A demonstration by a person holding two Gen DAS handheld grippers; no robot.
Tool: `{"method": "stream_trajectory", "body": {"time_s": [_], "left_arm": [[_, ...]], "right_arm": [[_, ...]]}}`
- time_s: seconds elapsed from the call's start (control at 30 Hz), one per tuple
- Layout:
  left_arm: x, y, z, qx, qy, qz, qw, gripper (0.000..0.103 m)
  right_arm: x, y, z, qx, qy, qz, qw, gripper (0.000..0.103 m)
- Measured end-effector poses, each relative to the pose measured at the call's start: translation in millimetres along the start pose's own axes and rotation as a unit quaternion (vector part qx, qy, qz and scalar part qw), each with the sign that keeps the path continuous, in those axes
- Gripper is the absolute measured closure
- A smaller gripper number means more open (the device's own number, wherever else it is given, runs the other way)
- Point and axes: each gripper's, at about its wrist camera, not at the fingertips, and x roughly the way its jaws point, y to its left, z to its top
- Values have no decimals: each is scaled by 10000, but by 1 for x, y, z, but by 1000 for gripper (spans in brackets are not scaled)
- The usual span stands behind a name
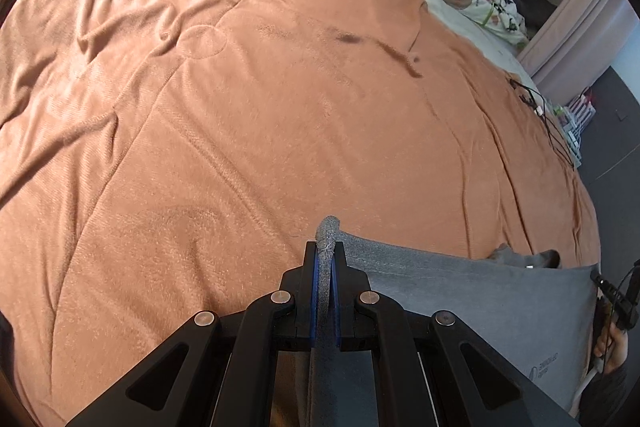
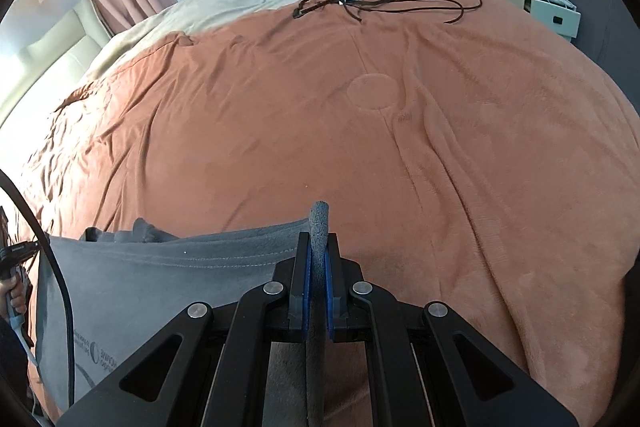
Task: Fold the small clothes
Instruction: 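Fold the held edge over onto the rest of the shirt with both grippers, then open both grippers and lift them away from the folded shirt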
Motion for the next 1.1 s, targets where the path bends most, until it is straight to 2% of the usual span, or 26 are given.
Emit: {"method": "stream_trajectory", "body": {"time_s": [0.27, 0.63, 0.83, 0.9, 0.93, 1.0, 1.03, 1.07, 1.1], "left_arm": [[-6, -6, 14, 35, -77, 6, 10000, 98], [46, -2, 20, 45, 405, 556, 9976, 98], [56, 0, 20, 37, 460, 640, 9969, 97], [54, 0, 22, -7, 501, 669, 9965, 94], [53, -1, 23, -1, 521, 685, 9963, 93], [49, -5, 25, -6, 538, 725, 9959, 83], [43, -6, 26, 17, 526, 815, 9953, 73], [40, -8, 28, 25, 486, 858, 9951, 67], [30, -8, 29, 16, 359, 842, 9958, 57]], "right_arm": [[-1, 8, 10, -34, -78, -128, 9999, 101], [63, 4, 22, -48, 488, -405, 9980, 101], [86, 5, 22, -25, 651, -620, 9959, 101], [88, 7, 27, 12, 674, -658, 9956, 101], [87, 7, 29, 43, 703, -653, 9954, 95], [80, 7, 30, 130, 712, -717, 9948, 86], [72, 7, 31, 172, 629, -665, 9957, 75], [64, 8, 31, 201, 536, -590, 9966, 58], [54, 9, 31, 195, 427, -562, 9973, 49]]}}
